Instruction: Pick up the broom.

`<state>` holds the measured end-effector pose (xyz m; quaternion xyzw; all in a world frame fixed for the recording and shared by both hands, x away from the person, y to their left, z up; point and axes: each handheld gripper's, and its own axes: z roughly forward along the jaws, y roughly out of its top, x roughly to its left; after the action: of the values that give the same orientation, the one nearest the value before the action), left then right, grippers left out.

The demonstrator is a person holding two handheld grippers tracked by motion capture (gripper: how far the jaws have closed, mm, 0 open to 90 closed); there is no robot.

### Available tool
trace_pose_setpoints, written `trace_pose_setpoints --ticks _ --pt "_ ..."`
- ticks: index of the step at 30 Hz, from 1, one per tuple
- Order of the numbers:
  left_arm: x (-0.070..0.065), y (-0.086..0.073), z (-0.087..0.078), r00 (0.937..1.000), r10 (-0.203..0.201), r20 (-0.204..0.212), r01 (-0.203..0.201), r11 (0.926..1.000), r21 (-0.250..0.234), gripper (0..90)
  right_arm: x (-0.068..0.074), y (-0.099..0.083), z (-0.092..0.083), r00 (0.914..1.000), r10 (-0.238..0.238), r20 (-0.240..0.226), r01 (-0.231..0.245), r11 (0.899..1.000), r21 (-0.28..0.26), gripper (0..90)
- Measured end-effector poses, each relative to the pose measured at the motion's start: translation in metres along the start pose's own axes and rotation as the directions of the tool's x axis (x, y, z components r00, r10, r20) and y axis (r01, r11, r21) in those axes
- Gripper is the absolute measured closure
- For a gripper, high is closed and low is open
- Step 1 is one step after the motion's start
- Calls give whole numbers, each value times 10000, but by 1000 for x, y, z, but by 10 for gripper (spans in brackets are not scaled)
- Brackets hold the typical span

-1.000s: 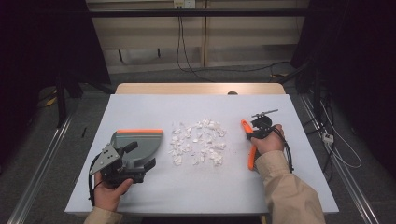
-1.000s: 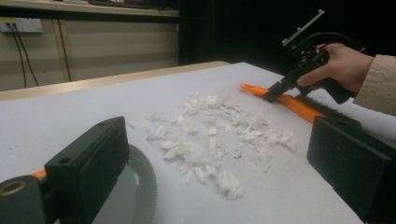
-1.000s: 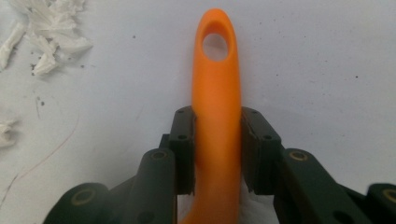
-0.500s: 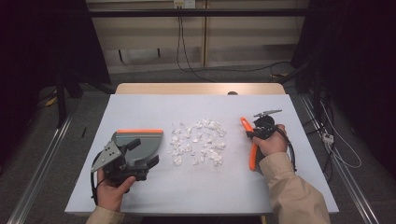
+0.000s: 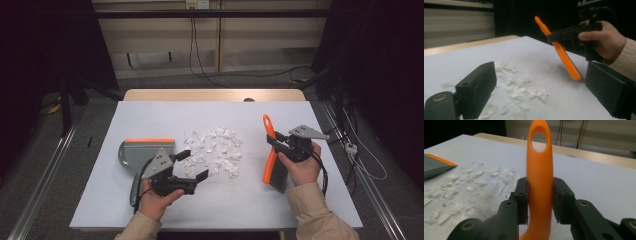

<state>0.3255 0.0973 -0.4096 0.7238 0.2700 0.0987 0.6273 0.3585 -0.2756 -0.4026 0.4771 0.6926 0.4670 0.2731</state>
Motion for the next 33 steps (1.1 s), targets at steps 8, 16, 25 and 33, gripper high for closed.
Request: trace_pose_setpoints --ticks 8,16,25,33 --pt "-18 -15 59 9963 -569 648 506 9942 954 95 24 4 -19 9972 -430 -611 365 9939 -1045 688" --pt "-33 -26 98 9884 -640 1378 395 9840 1738 266 53 11 -16 9867 -674 -1476 465 9889 -1411 688" --pt "-33 -20 90 9899 -851 1137 623 9797 1907 671 78 29 -8 9807 -710 -1823 433 9875 -1515 686" --pt "-25 -10 73 9934 -1121 258 1087 9880 1101 708 96 47 -1 9783 -415 -2029 60 9849 -1729 367"
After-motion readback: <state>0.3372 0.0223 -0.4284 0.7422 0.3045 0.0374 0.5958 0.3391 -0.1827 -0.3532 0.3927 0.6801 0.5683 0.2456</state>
